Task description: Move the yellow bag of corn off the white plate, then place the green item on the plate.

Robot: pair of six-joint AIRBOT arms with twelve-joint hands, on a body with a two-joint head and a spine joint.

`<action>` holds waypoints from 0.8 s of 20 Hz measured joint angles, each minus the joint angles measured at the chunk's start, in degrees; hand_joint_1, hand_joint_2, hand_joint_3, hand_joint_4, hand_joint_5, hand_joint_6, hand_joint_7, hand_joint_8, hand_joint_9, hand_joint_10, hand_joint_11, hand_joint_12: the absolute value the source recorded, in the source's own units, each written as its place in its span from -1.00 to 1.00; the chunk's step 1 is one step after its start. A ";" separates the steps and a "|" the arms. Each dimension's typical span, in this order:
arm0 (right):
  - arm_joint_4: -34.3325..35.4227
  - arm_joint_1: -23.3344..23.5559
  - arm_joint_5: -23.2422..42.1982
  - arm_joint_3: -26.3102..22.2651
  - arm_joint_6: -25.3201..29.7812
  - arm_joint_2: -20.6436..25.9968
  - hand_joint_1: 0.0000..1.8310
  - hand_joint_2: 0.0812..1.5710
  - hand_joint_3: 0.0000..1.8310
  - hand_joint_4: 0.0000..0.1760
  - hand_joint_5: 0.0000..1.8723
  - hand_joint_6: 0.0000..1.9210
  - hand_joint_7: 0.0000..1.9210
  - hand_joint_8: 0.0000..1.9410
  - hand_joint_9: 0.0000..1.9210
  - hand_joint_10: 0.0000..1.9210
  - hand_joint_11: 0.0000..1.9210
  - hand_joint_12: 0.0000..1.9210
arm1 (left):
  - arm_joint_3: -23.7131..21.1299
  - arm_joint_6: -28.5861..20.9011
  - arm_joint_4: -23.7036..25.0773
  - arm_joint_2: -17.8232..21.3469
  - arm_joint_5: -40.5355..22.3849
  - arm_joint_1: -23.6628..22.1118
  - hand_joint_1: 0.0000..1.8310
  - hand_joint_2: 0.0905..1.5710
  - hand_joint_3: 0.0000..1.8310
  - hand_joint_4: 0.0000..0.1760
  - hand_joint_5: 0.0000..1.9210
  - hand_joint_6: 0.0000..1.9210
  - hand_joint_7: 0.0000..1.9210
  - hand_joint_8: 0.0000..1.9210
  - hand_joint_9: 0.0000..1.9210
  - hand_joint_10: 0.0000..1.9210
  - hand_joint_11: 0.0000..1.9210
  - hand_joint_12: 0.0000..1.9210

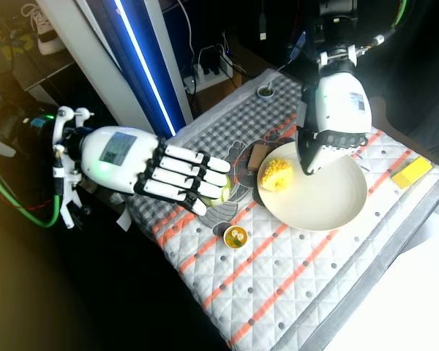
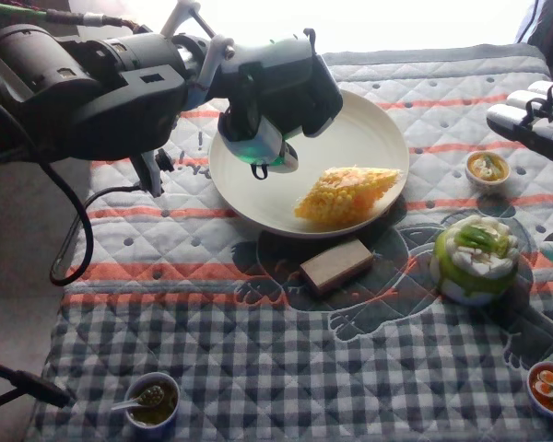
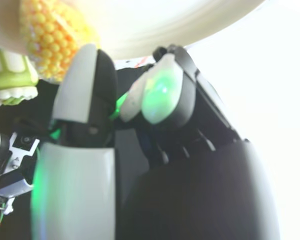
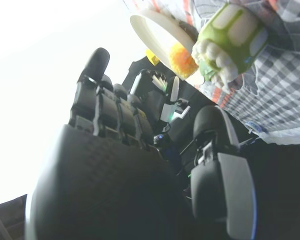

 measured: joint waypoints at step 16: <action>0.26 0.00 0.00 0.00 0.00 -0.22 -0.46 0.64 -1.00 -0.96 -1.00 -1.00 -1.00 -1.00 -0.98 -1.00 -1.00 -0.19 | 0.07 0.00 -0.48 0.07 0.44 0.28 0.25 0.57 -0.94 -1.00 -0.39 0.52 -0.20 0.57 -0.23 0.79 -0.13 1.00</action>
